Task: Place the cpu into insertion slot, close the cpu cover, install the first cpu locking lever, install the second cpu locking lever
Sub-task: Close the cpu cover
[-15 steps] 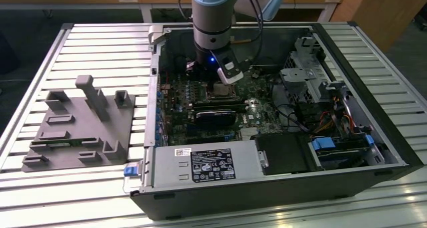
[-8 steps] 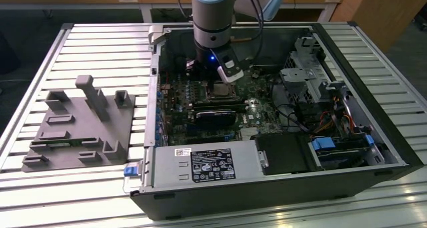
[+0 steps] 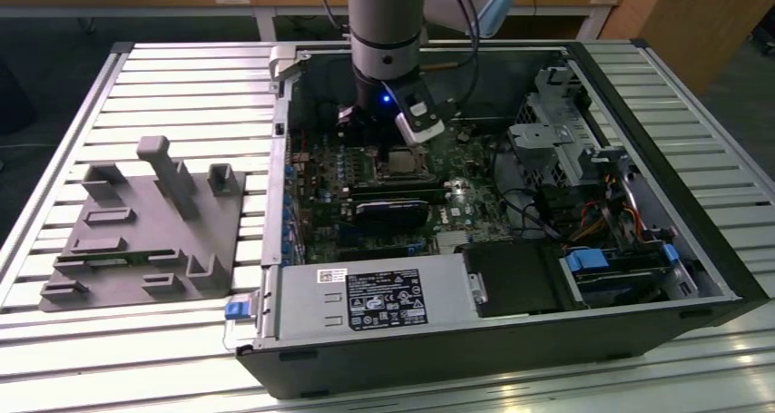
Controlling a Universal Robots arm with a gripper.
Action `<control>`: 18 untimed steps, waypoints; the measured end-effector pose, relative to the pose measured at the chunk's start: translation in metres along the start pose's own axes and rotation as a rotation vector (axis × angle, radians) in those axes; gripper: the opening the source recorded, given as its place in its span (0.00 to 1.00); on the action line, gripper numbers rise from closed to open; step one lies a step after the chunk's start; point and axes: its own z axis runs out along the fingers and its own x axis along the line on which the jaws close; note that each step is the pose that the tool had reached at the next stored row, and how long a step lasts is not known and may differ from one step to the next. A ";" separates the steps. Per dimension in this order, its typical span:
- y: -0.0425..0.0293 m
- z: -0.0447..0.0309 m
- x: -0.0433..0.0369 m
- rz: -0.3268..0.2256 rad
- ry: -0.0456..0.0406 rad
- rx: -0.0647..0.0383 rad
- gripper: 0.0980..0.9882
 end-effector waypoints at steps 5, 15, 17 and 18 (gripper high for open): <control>0.0002 0.0003 -0.0035 0.000 -0.0006 0.004 0.01; 0.0013 0.0012 -0.0190 0.000 -0.0006 0.004 0.01; 0.0015 0.0014 -0.0209 0.000 -0.0005 0.004 0.01; 0.0016 0.0014 -0.0218 0.000 -0.0006 0.004 0.01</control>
